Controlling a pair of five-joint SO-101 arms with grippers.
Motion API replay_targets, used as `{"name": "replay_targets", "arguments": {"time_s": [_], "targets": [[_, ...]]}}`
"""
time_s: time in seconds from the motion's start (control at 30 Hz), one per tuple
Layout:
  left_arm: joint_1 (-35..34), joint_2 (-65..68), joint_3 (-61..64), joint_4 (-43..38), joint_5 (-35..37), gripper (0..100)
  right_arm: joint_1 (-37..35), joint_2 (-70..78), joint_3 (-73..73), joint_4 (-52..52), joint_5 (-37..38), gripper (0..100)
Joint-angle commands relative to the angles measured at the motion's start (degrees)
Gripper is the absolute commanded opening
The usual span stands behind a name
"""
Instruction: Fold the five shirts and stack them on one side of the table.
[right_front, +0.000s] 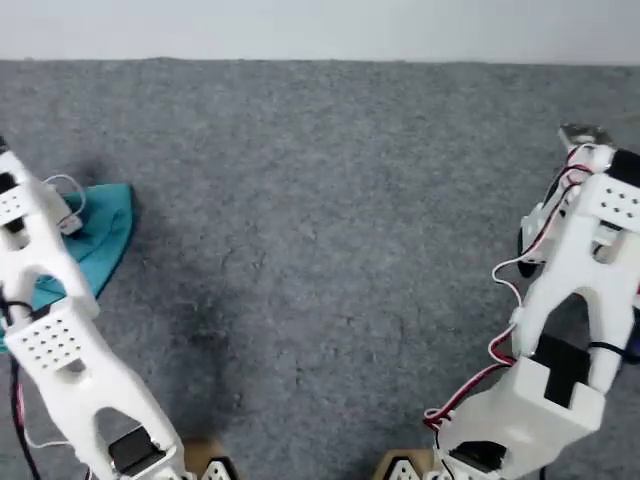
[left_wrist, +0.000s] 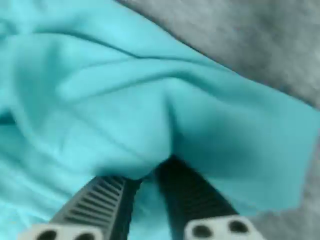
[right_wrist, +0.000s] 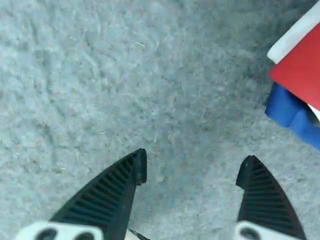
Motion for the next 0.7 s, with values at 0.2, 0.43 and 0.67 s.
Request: {"name": "replay_targets", "arguments": {"time_s": [0.2, 0.43, 0.67], "targets": [[20.5, -4.0, -2.2, 21.4, 0.7, 1, -0.4, -3.4, -0.2, 2.3, -0.4, 29.9], [37.3, -17.6, 24.1, 21.3, -7.8, 1, 0.6, -3.4, -0.2, 2.3, -0.4, 29.9], [49.1, -34.9, 49.1, 21.3, -20.0, 1, 0.6, -2.9, -0.2, 2.3, 4.0, 29.9]]}}
